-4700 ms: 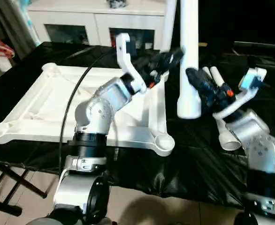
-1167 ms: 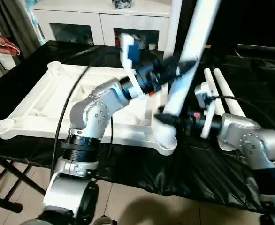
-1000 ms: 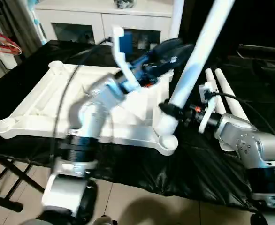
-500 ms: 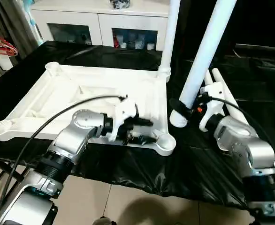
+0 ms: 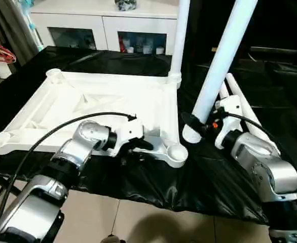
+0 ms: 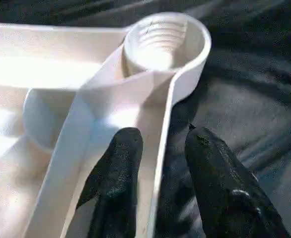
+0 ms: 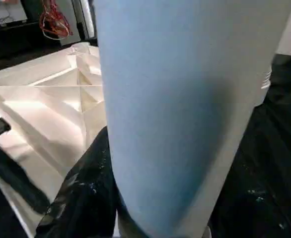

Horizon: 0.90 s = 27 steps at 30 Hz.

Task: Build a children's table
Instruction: Rotate table base

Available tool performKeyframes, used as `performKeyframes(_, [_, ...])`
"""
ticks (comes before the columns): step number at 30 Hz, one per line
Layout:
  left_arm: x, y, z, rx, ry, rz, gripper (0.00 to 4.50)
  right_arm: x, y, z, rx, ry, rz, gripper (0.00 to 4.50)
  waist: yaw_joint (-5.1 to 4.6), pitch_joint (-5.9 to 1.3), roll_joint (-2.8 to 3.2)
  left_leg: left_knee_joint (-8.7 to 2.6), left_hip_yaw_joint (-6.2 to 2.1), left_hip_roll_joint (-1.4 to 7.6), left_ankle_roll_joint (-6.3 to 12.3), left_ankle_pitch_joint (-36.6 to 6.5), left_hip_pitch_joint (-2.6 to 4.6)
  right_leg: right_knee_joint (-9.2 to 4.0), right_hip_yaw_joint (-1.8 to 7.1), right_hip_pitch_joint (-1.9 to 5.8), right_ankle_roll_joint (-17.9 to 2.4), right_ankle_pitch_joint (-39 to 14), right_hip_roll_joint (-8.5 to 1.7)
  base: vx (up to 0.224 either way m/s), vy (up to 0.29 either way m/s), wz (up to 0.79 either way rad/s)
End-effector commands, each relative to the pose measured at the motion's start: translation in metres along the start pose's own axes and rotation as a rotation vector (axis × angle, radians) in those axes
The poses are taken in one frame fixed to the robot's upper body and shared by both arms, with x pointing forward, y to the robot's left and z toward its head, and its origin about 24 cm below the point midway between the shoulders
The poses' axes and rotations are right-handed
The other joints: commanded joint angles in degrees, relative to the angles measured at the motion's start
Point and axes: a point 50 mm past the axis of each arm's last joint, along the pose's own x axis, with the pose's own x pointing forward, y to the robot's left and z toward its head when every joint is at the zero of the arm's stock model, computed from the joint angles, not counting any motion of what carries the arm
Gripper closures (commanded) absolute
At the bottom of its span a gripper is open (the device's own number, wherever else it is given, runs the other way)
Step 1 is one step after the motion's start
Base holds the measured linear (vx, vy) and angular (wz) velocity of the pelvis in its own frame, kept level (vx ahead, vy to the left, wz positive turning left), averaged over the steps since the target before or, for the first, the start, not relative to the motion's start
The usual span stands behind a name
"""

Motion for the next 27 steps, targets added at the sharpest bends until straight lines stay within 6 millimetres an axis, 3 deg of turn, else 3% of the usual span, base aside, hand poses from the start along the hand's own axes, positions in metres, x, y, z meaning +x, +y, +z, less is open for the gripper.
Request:
performKeyframes(1, [-0.004,0.003,0.001,0.019,0.018,0.0,3.12,-0.001,0.003,0.004,-0.015,-0.006,0.016,2.6,-0.17,-4.35,-0.29,-4.12,0.28,0.17,-0.42,-11.2,0.79,-3.95,1.62,3.55,-12.1,-7.6,-1.73,0.0,0.0,0.0])
performKeyframes(9, [-0.007,0.006,-0.005,0.018,0.04,-0.012,3.54,-0.002,0.004,0.004,-0.022,0.006,0.03,2.6,-0.16,-4.33,-0.47,-4.1,0.31,0.19,-0.29,-11.4,0.8,-4.01,1.66,3.54,-12.4,-8.1,-1.82,0.0,0.0,0.0])
performKeyframes(11, [-0.008,0.006,-0.006,0.018,0.04,-0.013,3.94,-0.002,0.004,0.004,-0.023,0.008,0.032,2.6,-0.16,-4.34,-0.47,-4.07,0.32,0.17,-0.2,-11.2,0.76,-4.0,1.68,3.58,-12.4,-7.8,-1.84,0.0,0.0,0.0])
performKeyframes(17, [-0.008,0.006,-0.007,0.014,0.035,-0.022,4.35,-0.002,0.004,0.004,-0.025,0.013,0.038,2.6,-0.16,-4.4,-0.48,-4.02,0.34,0.22,0.13,-10.5,0.78,-3.81,1.65,3.61,-13.0,-6.2,-1.86,0.0,0.0,0.0])
performKeyframes(27, [-0.003,0.005,-0.013,-0.043,0.048,0.002,4.5,0.0,0.008,0.002,0.012,0.046,0.077,2.6,-0.77,-4.2,-0.61,-4.18,0.32,0.22,0.28,-11.6,0.73,-4.06,1.6,3.67,-13.3,-8.5,-1.89,0.0,0.0,0.0])
